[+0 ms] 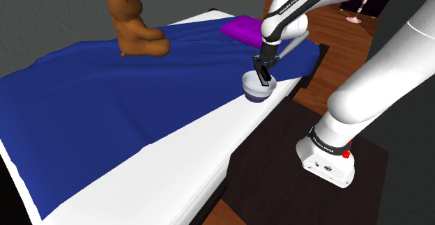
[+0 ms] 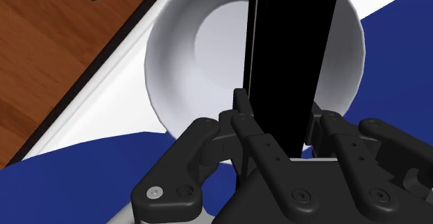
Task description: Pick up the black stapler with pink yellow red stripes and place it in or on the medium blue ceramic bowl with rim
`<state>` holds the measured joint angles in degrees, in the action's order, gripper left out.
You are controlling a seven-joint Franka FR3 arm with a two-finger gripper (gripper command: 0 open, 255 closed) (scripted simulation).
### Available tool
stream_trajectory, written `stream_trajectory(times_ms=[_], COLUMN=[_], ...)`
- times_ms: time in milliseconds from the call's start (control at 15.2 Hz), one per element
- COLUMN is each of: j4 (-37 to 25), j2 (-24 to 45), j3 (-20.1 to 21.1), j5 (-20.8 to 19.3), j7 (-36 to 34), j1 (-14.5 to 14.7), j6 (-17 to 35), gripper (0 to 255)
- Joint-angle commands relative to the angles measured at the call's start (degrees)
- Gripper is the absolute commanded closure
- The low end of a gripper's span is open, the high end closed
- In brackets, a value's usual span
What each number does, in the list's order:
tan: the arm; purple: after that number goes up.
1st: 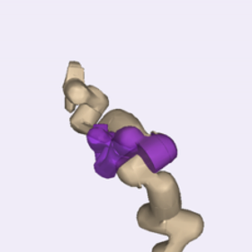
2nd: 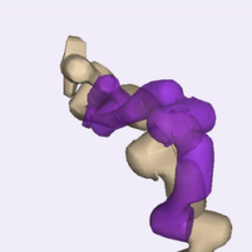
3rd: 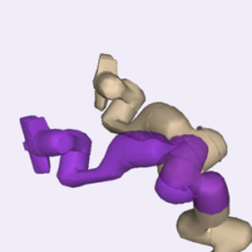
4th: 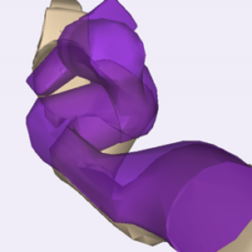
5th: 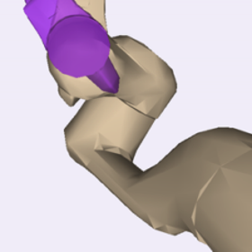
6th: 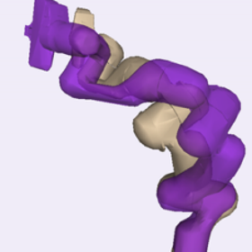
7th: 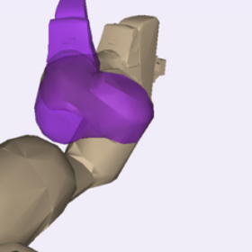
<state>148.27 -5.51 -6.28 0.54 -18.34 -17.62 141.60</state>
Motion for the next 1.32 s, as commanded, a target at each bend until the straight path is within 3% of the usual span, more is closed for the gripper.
stream_trajectory(times_ms=[0, 396, 858, 924, 1254], j4=[0.2, 0.8, 0.8, 0.9, 0.8], j2=[1.6, 6.4, 6.4, 6.3, 6.4], j3=[0.0, 0.0, 0.0, 0.0, 0.0], j5=[0.3, 1.4, 1.4, 1.4, 1.4], j7=[0.3, 1.2, 1.2, 1.2, 1.2], j1=[0.0, 0.2, 0.2, 0.2, 0.2], j6=[1.8, 7.2, 7.2, 7.2, 7.2], gripper=[255, 255, 255, 0, 0])
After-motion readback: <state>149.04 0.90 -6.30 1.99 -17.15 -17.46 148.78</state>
